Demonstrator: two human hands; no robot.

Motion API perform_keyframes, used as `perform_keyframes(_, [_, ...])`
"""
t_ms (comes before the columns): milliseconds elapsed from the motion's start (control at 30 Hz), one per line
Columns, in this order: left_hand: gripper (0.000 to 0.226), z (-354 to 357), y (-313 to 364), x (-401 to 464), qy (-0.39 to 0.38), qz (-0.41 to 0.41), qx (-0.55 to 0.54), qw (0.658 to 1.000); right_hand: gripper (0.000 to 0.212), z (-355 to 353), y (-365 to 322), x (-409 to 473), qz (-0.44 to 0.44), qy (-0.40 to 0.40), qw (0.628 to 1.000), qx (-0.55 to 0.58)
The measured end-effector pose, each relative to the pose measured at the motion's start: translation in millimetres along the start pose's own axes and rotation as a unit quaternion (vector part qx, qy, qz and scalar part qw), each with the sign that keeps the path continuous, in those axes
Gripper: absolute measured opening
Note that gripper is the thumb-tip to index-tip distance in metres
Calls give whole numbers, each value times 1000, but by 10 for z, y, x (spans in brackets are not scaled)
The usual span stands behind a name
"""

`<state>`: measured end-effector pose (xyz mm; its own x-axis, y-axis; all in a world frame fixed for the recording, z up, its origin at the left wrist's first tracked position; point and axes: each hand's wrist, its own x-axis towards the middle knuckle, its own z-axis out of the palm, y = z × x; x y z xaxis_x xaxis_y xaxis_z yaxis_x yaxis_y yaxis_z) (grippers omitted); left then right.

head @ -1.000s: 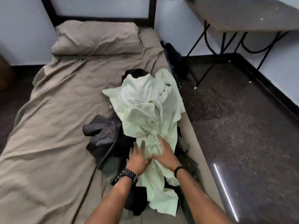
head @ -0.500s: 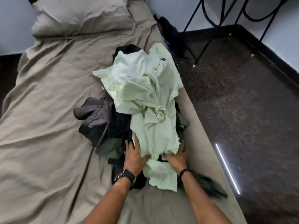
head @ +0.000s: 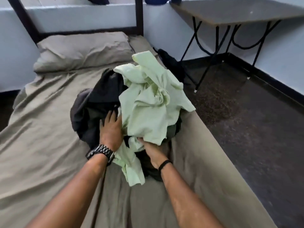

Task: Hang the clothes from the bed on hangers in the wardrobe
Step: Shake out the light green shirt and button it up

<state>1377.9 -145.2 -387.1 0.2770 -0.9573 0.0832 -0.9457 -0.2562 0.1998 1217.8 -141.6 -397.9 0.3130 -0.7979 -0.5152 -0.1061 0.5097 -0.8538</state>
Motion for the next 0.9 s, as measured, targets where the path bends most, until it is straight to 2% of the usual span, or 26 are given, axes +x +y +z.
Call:
perform_keyframes(33, [83,89,-98,-34,-28,-27,8,999,46,1,90,90,7,9,987,-159])
perform_keyframes(100, [82,404,-247,-256,-131,-68,15,989,60,-58,310,177,58,-2,917,-394])
perform_keyframes(167, [77,800,-366,-443,-203,-95,15,974,56,-120,551,258,87,-56,838,-536])
perform_keyframes(200, [75,969,-403,-461,-205,-103,16,973,55,-140,601,292,95,-80,805,-580])
perform_keyframes(233, [74,1095,-432,-461,-198,-107,22,974,55,-138,614,332,100,-93,789,-599])
perform_keyframes(333, [80,1274,-482,-423,-174,-101,42,979,56,-135,565,364,100,-110,775,-614])
perform_keyframes(467, [85,1425,-594,-476,-121,-89,42,988,52,-214,625,335,57,-127,773,-619])
perform_keyframes(633, [89,1521,-605,-459,-159,-104,42,981,44,-210,699,267,55,-109,748,-653])
perform_keyframes(733, [87,1607,-639,-430,-175,-100,58,978,42,-173,664,268,85,-108,742,-656])
perform_keyframes(833, [78,1732,-681,-432,-162,-93,40,982,43,-106,709,290,99,-91,736,-664])
perform_keyframes(900, [78,1794,-686,-422,-138,-80,22,987,43,-76,746,283,103,-46,750,-652])
